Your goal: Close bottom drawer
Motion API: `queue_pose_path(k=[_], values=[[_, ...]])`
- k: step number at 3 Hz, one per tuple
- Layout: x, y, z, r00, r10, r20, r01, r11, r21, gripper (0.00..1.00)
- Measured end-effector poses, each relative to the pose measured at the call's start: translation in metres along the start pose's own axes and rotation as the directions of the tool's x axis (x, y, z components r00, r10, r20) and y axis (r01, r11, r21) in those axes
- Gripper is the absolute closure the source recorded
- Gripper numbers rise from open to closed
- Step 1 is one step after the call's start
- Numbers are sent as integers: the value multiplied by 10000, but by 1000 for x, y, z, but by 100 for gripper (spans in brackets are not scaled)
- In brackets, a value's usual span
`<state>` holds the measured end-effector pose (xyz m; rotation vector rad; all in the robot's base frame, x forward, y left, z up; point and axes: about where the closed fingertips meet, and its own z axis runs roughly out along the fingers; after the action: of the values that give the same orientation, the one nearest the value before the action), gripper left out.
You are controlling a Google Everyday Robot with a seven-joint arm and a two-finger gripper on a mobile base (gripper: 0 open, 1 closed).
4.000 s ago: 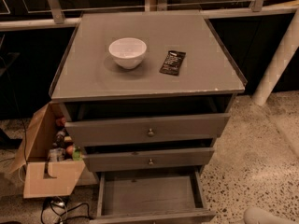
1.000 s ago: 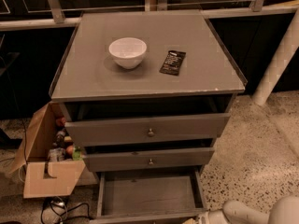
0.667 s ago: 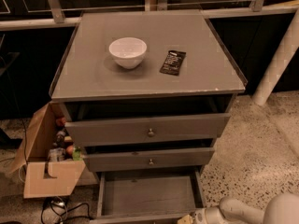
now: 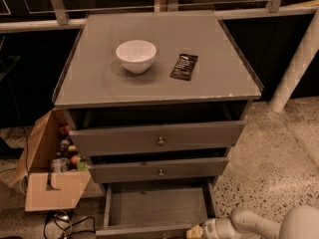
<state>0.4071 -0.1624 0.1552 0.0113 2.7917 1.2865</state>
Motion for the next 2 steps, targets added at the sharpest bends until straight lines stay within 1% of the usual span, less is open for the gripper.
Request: queue_pose_path(k=[1, 2], values=[[3, 0, 6, 9999, 125, -78, -125, 9999, -74, 100], [-3, 4, 11, 10000, 60, 63, -60, 9999, -115, 100]])
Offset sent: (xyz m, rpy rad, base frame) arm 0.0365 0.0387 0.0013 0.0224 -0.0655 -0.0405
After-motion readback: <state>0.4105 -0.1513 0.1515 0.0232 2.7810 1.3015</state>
